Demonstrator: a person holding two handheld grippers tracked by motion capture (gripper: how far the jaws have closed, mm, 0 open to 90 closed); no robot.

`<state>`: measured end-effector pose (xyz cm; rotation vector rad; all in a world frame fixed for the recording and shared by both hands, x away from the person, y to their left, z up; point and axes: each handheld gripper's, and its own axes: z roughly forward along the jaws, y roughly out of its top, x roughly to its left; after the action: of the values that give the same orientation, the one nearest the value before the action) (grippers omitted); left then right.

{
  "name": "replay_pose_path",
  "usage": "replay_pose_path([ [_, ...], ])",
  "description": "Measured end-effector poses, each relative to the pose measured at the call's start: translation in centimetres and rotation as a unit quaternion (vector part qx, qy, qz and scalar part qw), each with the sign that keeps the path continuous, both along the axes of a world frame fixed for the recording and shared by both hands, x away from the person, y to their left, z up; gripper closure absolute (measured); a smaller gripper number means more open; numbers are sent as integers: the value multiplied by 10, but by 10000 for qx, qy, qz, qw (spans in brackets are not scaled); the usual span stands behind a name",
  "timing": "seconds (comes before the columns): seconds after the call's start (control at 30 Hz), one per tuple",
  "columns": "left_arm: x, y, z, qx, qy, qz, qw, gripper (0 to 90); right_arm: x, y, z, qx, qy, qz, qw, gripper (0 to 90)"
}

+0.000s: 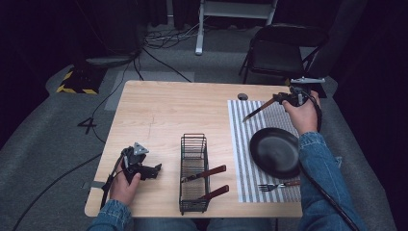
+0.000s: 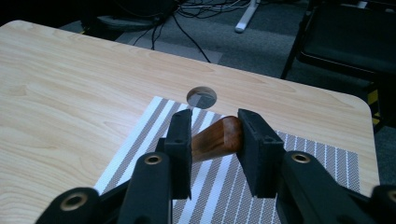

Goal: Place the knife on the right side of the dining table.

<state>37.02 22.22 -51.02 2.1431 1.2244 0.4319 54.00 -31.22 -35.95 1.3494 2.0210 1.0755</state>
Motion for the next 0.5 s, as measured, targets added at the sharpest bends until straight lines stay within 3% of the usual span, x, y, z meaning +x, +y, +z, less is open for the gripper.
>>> replay_pose_path([
  [0.3,0,0,0,1,0,-2,10000,1,1,-11,-9,145,83,-192,9997,605],
  [0.5,0,0,0,2,4,-2,10000,1,2,-11,-13,-27,91,-317,9995,571],
])
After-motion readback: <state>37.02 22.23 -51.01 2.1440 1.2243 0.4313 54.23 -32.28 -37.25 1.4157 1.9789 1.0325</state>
